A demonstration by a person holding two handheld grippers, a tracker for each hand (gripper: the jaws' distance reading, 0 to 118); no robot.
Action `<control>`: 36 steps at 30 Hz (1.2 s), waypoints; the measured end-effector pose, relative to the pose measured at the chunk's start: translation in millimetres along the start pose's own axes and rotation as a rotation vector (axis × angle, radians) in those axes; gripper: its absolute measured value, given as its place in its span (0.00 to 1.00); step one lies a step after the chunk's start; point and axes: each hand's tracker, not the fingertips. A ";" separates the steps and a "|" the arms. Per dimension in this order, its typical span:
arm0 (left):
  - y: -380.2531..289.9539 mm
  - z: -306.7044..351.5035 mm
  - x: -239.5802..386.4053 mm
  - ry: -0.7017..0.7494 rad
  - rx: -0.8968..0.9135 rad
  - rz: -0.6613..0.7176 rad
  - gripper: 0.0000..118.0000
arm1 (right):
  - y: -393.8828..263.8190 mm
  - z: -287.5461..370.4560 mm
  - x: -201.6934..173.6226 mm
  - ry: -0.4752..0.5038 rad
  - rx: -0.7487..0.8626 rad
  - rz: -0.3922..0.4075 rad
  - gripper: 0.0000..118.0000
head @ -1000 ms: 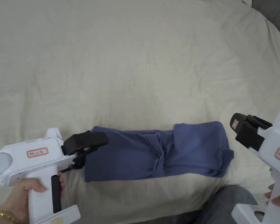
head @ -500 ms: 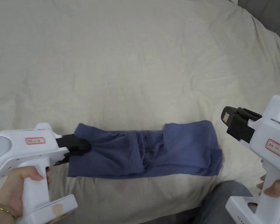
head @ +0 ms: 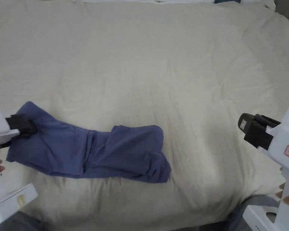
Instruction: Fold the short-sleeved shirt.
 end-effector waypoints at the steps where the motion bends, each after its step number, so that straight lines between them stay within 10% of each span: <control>1: -2.7 2.8 14.2 -0.025 0.004 -0.023 0.07 | -1.0 0.3 -1.4 0.002 -0.001 0.001 0.01; 11: -72.0 -47.6 170.0 -0.142 -0.124 -0.320 0.10 | -12.2 24.8 17.4 -0.020 0.026 -0.020 0.01; 16: -113.8 -99.8 204.6 -0.273 -0.321 -0.281 0.68 | -15.7 43.5 41.8 -0.086 0.052 -0.082 0.01; 21: -118.2 -105.5 207.6 -0.233 -0.278 -0.355 0.53 | -18.7 57.2 57.3 -0.129 0.065 -0.104 0.01; 26: -118.9 -90.0 198.5 -0.137 -0.054 -0.449 0.02 | -21.4 54.5 60.6 -0.129 0.062 -0.126 0.01; 36: -175.2 -144.8 201.1 -0.064 -0.128 -0.407 0.01 | -21.6 46.9 47.6 -0.090 0.045 -0.111 0.01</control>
